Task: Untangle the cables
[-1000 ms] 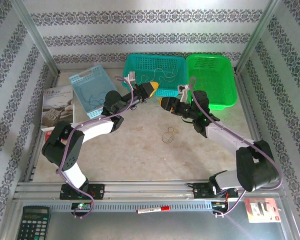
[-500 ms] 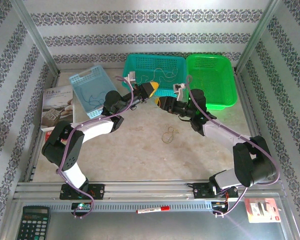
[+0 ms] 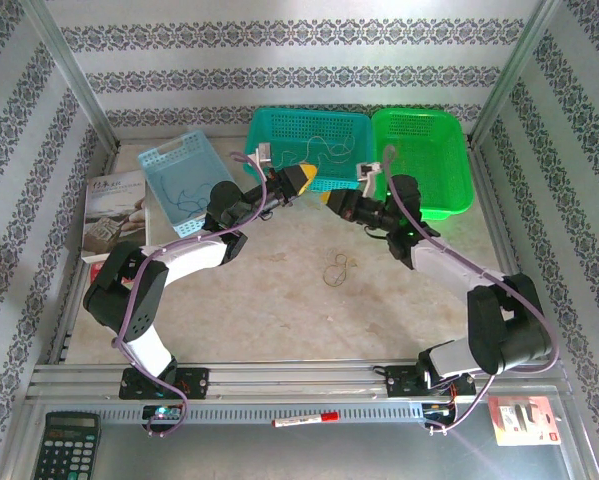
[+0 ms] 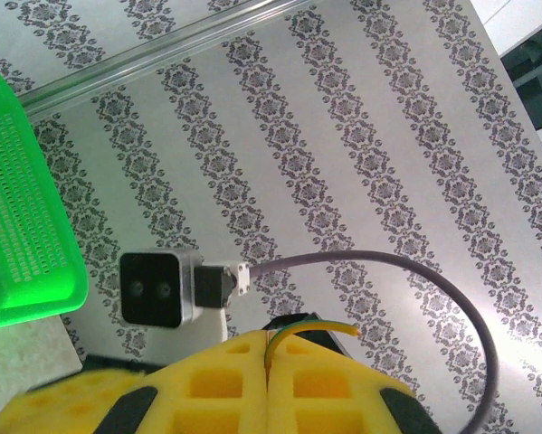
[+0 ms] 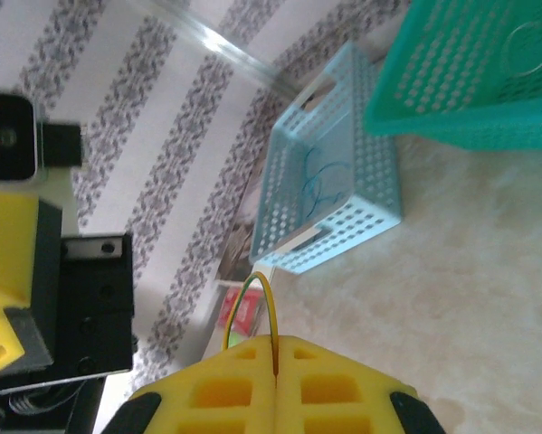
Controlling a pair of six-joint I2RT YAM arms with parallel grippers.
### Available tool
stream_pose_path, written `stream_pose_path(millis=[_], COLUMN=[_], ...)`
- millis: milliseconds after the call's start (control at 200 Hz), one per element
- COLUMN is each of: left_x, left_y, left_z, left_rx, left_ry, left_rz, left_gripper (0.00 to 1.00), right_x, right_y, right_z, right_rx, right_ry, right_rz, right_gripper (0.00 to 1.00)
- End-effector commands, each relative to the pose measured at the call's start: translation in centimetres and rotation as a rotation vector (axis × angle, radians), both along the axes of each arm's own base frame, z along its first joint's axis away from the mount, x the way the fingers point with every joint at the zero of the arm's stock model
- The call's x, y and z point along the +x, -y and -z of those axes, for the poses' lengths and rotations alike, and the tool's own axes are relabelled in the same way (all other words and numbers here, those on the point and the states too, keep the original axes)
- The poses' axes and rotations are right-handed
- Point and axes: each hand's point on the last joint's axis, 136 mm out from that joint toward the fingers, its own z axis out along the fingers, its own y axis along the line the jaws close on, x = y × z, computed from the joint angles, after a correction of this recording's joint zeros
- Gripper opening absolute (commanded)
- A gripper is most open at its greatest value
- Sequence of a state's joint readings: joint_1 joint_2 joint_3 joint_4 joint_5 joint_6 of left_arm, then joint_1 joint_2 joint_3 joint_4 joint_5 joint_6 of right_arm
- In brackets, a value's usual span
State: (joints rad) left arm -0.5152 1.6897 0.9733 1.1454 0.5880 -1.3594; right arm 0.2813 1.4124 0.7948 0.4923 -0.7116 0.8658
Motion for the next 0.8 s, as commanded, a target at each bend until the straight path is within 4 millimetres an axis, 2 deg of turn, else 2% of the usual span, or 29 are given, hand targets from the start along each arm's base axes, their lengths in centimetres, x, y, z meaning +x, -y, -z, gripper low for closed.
stream_pose_path(millis=[0, 85, 140, 350, 400, 470, 530, 605, 749, 799], left_x=[-1.3, -1.4, -1.3, -1.0, -1.0, -0.9, -0.9, -0.8, -0.6, -0.7], left_y=[-0.7, -0.8, -0.8, -0.9, -0.9, -1.0, -1.1, -1.2, -1.9, -2.0], left_z=[-3.3, -3.0, -2.8, -2.6, -2.4, -2.1, -2.0, -1.7, -1.0, -0.7], left_rx=[-0.042, -0.037, -0.037, -0.035, -0.032, -0.024, -0.019, -0.012, 0.028, 0.054], left_ry=[0.112, 0.108, 0.105, 0.104, 0.105, 0.1, 0.099, 0.094, 0.085, 0.085], left_rz=[0.003, 0.001, -0.004, -0.013, -0.018, -0.026, -0.03, -0.039, -0.072, -0.08], left_gripper=[0.0, 0.0, 0.0, 0.01, 0.12, 0.19, 0.32, 0.51, 0.99, 1.0], right_x=[1.5, 2.6, 2.9, 3.4, 3.7, 4.3, 5.0, 6.0, 8.3, 9.1], right_y=[4.7, 8.3, 9.7, 11.2, 11.9, 13.0, 14.0, 15.3, 18.1, 19.2], right_z=[-0.4, 0.1, 0.0, -1.7, -2.0, -2.3, -2.5, -2.8, -3.6, -3.7], right_rx=[-0.018, -0.016, -0.009, -0.027, -0.033, -0.04, -0.05, -0.064, -0.104, -0.119], right_ry=[0.029, 0.008, 0.008, 0.045, 0.052, 0.058, 0.06, 0.065, 0.087, 0.091], right_rz=[0.162, 0.282, 0.326, 0.386, 0.415, 0.463, 0.505, 0.56, 0.678, 0.725], right_gripper=[0.0, 0.0, 0.0, 0.0, 0.0, 0.0, 0.0, 0.0, 0.0, 0.0])
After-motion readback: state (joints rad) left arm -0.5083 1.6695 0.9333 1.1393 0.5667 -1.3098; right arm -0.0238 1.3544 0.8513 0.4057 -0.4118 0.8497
